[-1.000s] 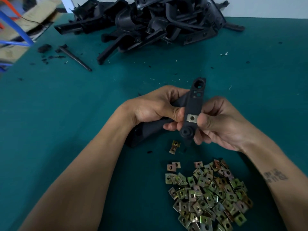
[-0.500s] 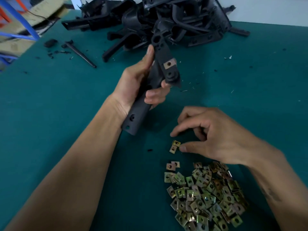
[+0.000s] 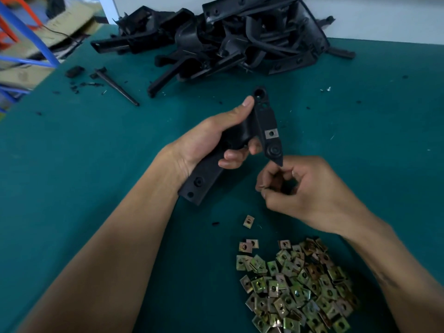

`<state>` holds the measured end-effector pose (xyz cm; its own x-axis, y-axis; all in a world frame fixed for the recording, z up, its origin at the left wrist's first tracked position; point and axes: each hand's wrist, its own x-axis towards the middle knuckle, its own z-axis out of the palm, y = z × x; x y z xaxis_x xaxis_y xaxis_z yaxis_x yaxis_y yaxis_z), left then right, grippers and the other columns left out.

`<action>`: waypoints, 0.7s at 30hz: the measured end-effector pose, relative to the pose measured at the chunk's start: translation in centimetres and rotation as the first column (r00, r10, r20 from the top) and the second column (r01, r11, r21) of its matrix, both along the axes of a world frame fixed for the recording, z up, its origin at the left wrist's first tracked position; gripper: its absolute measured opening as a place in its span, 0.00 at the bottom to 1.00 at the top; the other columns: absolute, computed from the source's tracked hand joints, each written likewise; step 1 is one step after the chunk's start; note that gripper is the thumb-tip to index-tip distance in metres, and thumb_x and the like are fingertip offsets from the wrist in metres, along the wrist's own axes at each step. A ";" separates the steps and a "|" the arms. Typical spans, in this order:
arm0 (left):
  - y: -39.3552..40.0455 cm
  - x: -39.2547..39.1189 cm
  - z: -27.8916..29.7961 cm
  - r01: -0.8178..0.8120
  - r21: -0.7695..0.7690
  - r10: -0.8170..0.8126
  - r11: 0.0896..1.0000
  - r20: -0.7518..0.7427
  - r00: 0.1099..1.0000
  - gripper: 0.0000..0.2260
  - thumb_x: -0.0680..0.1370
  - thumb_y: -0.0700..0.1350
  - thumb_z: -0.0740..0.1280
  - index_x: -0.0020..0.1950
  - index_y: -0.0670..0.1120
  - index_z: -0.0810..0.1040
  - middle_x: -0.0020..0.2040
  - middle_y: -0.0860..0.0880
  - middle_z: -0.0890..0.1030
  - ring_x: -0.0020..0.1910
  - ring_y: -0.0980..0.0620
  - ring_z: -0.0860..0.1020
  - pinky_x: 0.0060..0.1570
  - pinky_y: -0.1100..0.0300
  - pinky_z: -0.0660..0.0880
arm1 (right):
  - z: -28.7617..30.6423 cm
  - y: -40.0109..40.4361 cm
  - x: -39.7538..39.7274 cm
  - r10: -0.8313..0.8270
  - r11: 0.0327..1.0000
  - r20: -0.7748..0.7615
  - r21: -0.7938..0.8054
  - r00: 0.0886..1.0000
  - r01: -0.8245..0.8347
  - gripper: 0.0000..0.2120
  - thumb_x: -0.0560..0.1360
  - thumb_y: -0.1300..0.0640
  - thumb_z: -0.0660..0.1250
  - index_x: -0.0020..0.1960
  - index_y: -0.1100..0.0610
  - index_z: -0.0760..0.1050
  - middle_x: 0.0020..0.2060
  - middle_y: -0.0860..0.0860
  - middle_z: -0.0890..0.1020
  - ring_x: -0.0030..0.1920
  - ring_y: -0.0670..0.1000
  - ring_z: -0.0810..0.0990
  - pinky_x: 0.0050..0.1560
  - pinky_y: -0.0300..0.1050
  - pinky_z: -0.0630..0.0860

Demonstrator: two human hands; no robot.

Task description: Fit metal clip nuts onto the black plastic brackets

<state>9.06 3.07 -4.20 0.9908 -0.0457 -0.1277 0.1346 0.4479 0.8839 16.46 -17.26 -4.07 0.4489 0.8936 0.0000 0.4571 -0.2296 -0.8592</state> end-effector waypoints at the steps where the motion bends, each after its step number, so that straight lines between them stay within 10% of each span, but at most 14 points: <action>1: 0.1 0.0 0.0 0.014 0.000 -0.014 1.000 -0.001 1.000 0.19 0.84 0.59 0.58 0.49 0.45 0.78 0.35 0.45 0.77 0.22 0.57 0.65 0.19 0.67 0.62 | 0.0 0.0 0.3 -0.044 0.998 -0.093 0.044 0.995 0.048 0.07 0.72 0.69 0.72 0.41 0.59 0.78 0.37 0.52 0.85 0.33 0.51 0.79 0.29 0.44 0.74; 9: -0.3 0.2 -0.6 0.156 0.045 -0.158 0.987 0.038 0.987 0.14 0.81 0.52 0.62 0.51 0.42 0.77 0.35 0.46 0.76 0.22 0.58 0.66 0.22 0.67 0.66 | 0.0 0.2 2.3 -0.115 0.790 -0.730 0.344 0.673 0.508 0.07 0.68 0.68 0.72 0.45 0.62 0.81 0.36 0.56 0.85 0.32 0.51 0.82 0.34 0.36 0.78; 21: -1.6 0.8 -0.5 0.035 0.149 -0.043 0.988 0.046 0.998 0.09 0.83 0.38 0.61 0.63 0.38 0.71 0.44 0.45 0.73 0.32 0.54 0.69 0.27 0.64 0.64 | -0.1 0.8 2.2 -0.140 0.691 -0.748 0.395 0.649 0.605 0.13 0.69 0.69 0.71 0.53 0.64 0.81 0.38 0.55 0.85 0.38 0.49 0.82 0.42 0.37 0.79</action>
<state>9.87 1.50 -4.72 0.9938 -0.0685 -0.0877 0.1047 0.3069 0.9460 18.71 -16.49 -4.15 0.8319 0.5546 0.0173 -0.2390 0.3864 -0.8908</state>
